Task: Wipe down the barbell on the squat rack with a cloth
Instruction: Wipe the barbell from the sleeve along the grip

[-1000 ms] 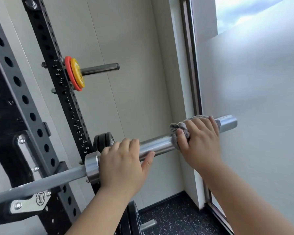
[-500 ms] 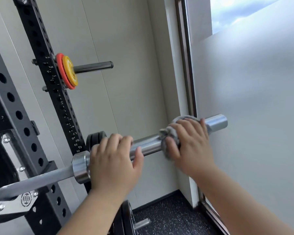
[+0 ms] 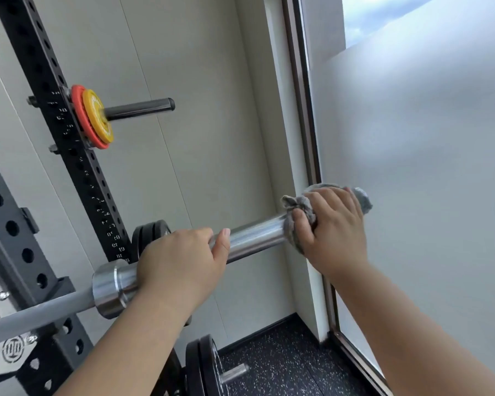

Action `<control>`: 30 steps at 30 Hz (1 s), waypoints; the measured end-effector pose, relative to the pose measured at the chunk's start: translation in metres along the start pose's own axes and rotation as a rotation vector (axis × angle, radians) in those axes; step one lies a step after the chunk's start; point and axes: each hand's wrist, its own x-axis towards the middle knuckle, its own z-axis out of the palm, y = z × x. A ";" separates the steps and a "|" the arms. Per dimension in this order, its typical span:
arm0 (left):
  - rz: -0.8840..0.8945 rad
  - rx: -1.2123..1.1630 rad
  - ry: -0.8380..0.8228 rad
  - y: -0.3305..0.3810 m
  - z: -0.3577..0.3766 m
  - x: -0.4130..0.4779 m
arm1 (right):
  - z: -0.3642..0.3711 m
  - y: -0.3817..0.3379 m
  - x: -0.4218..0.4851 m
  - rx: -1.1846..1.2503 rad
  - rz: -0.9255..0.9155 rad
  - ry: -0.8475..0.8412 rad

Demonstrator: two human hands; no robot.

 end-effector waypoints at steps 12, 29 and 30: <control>0.047 -0.018 0.019 0.011 0.006 0.010 | 0.000 0.012 -0.006 0.047 -0.148 0.002; 0.003 -0.244 -0.516 0.033 0.001 0.063 | 0.007 0.007 -0.031 0.030 0.036 -0.033; 0.005 -0.284 -0.518 0.033 0.003 0.068 | 0.007 0.002 -0.034 0.025 -0.023 -0.055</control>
